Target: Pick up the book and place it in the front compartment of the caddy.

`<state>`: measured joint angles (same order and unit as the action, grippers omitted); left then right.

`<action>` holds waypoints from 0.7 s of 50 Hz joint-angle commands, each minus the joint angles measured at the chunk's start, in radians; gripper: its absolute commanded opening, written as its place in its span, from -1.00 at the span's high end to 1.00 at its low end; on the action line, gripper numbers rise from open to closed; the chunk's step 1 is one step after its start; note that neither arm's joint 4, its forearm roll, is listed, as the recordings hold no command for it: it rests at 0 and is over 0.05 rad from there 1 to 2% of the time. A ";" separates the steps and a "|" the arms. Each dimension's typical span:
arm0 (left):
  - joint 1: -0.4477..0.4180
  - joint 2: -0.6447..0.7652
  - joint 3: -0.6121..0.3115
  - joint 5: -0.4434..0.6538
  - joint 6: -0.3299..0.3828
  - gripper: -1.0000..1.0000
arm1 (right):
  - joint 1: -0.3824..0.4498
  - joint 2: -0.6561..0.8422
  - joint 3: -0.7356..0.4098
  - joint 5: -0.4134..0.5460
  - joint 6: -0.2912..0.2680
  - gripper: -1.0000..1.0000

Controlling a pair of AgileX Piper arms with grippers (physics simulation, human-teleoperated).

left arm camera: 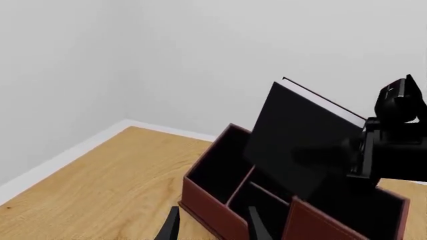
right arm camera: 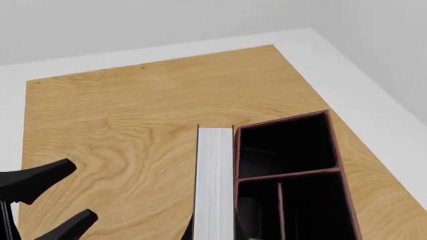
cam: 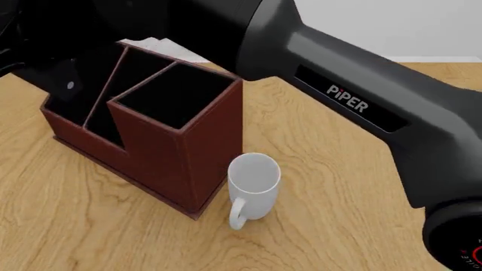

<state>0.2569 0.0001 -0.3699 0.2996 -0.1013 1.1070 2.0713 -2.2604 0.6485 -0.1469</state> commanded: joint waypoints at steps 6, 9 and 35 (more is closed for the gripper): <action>-0.017 0.000 0.020 -0.008 -0.004 -1.00 | -0.024 0.102 -0.275 0.117 0.017 1.00; -0.021 0.000 0.023 -0.010 -0.003 -1.00 | -0.028 0.137 -0.343 0.150 0.018 1.00; -0.004 0.001 0.031 -0.008 -0.001 -1.00 | -0.111 0.284 -0.570 0.232 0.011 1.00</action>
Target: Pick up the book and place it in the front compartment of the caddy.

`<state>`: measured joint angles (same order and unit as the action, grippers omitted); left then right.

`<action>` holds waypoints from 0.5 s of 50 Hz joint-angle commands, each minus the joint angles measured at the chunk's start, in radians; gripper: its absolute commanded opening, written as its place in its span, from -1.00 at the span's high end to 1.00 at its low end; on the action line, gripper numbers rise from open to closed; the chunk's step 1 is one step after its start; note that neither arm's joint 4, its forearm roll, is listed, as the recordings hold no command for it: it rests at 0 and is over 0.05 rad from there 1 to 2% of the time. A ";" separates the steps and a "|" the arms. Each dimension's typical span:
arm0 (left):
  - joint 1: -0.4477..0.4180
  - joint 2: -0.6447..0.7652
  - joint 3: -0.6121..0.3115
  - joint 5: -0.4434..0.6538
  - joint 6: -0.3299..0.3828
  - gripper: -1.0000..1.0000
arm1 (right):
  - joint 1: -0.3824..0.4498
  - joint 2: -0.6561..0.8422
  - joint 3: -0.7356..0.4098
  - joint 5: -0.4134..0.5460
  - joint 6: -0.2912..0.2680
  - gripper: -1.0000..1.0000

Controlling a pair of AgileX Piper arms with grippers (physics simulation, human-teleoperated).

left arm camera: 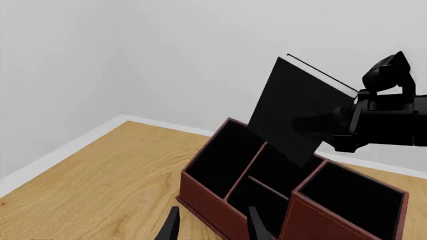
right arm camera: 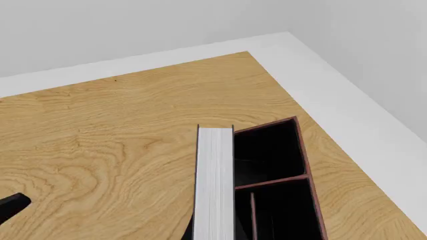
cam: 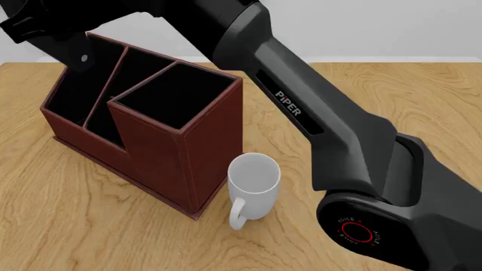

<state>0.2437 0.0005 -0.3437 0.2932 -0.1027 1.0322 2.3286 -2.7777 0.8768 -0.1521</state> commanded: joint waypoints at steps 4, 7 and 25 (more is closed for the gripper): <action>0.014 0.000 0.012 -0.007 0.003 -1.00 | -0.047 0.040 -0.053 -0.002 0.015 1.00; 0.019 0.000 0.014 -0.008 0.002 -1.00 | -0.050 0.050 -0.053 -0.006 0.014 1.00; 0.038 0.000 0.018 -0.009 0.002 -1.00 | -0.106 0.089 -0.051 -0.039 0.015 1.00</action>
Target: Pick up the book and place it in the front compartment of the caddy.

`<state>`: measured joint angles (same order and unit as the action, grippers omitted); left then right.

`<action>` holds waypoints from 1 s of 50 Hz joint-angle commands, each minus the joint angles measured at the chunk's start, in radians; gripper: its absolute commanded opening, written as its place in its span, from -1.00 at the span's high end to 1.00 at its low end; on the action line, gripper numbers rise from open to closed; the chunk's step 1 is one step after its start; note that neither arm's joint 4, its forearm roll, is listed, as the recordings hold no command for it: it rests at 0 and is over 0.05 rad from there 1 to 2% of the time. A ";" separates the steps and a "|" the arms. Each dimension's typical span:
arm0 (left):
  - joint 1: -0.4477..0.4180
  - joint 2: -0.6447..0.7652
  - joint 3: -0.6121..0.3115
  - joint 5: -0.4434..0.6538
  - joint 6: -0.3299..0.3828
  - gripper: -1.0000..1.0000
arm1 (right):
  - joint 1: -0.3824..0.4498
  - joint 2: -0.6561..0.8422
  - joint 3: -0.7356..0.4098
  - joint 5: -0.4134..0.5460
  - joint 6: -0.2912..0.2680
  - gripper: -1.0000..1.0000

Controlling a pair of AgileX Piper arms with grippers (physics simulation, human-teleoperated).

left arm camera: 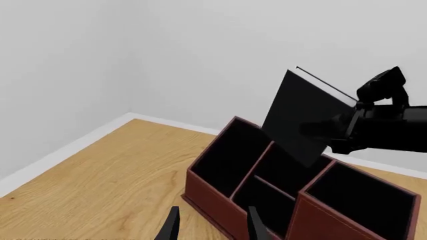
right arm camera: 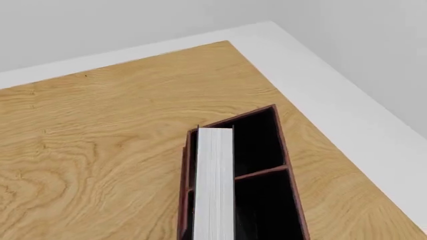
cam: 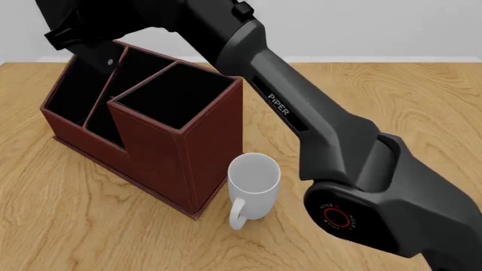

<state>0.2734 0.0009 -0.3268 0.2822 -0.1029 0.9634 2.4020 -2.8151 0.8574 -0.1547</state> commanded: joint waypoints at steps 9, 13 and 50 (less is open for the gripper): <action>0.012 0.001 0.009 -0.003 0.008 -1.00 | -0.071 0.036 -0.014 -0.033 0.017 1.00; 0.010 0.000 0.011 -0.004 0.010 -1.00 | -0.077 0.041 -0.014 -0.038 0.028 1.00; 0.008 0.000 -0.014 0.013 0.045 -1.00 | -0.116 0.102 -0.015 -0.098 0.055 1.00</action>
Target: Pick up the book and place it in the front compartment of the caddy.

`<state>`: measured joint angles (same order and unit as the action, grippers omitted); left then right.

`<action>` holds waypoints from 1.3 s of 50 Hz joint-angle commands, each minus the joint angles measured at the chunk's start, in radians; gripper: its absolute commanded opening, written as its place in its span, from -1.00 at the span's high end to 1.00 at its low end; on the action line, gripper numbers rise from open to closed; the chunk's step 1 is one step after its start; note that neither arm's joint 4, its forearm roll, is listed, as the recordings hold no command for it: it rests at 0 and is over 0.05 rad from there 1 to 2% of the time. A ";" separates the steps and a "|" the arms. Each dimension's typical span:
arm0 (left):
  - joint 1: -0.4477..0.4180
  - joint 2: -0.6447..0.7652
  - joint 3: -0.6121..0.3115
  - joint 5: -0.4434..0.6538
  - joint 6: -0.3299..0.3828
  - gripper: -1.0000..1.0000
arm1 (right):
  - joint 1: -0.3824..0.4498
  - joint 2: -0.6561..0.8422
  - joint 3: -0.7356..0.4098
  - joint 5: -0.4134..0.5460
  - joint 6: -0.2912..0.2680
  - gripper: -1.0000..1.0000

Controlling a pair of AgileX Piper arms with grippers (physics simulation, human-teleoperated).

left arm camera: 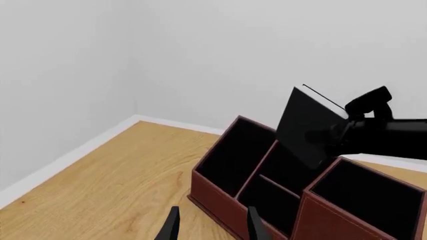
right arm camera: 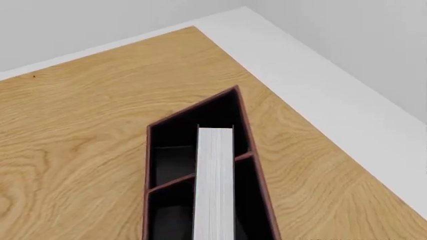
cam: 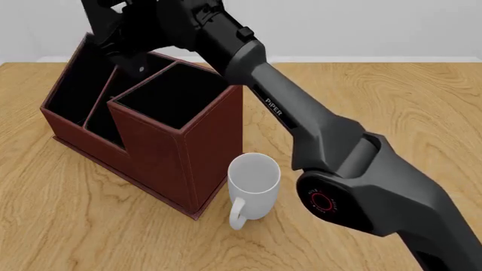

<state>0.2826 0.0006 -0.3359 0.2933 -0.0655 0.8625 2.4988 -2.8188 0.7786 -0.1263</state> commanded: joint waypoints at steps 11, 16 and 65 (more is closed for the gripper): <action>-0.001 0.004 0.012 -0.013 0.011 -1.00 | -0.019 0.015 -0.011 -0.033 0.037 1.00; 0.002 0.007 0.015 -0.016 0.011 -1.00 | -0.018 0.021 -0.011 -0.038 0.039 1.00; 0.009 0.083 0.057 -0.101 0.023 -1.00 | -0.045 0.106 -0.011 -0.091 0.055 1.00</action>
<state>0.2913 0.0672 -0.2841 0.2080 -0.0439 0.8244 2.6029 -2.8189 0.6968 -0.0890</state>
